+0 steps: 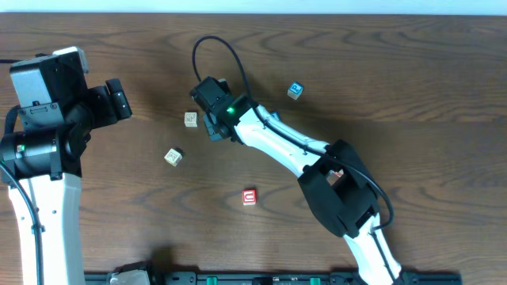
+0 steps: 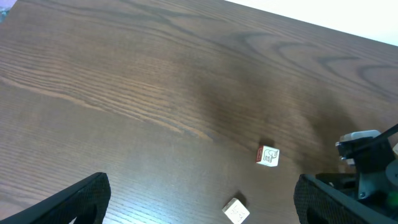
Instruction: Spell out Ai2
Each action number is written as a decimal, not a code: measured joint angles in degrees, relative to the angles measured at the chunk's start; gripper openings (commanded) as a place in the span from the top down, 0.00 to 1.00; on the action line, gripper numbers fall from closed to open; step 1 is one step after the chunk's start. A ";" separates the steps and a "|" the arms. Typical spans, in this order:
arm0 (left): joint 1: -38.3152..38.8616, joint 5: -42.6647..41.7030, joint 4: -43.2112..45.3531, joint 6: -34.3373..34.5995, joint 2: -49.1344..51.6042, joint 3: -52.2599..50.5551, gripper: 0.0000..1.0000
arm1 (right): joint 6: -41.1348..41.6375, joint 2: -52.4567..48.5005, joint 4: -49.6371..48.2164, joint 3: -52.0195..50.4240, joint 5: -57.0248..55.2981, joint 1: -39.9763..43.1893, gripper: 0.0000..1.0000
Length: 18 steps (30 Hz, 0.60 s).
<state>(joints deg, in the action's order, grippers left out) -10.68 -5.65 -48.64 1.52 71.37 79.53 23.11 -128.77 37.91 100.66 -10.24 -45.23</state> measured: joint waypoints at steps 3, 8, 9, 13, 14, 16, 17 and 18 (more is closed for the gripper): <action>0.00 0.00 0.00 0.00 0.00 0.00 0.05 | -0.17 -0.02 0.02 0.00 -0.04 0.02 0.99; 0.00 0.00 -0.02 0.00 0.00 0.00 0.05 | -0.20 -0.26 -0.02 0.00 -1.36 0.11 0.99; 0.00 0.00 0.00 0.00 0.00 0.00 0.04 | -0.20 -0.26 0.00 0.00 -1.75 0.11 0.99; 0.00 0.00 0.00 0.00 0.00 0.00 0.05 | -0.20 -0.31 0.04 0.00 -2.84 0.22 0.99; 0.00 0.00 -0.02 0.00 0.00 0.00 0.05 | -0.20 -0.31 0.07 0.00 -2.95 0.26 0.99; 0.00 0.00 0.00 0.00 0.00 0.00 0.05 | -0.20 -0.31 0.20 0.00 -3.17 0.35 0.98; 0.00 0.00 -0.02 0.00 0.00 0.00 0.05 | -0.20 -0.33 0.26 0.00 -3.28 0.42 0.99; 0.00 0.00 -0.02 0.00 0.00 0.00 0.05 | -0.20 -0.33 0.33 0.00 -3.32 0.44 0.99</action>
<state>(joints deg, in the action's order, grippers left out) -10.68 -5.65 -48.66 1.52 71.37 79.53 22.92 -129.10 38.24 100.66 -13.56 -44.80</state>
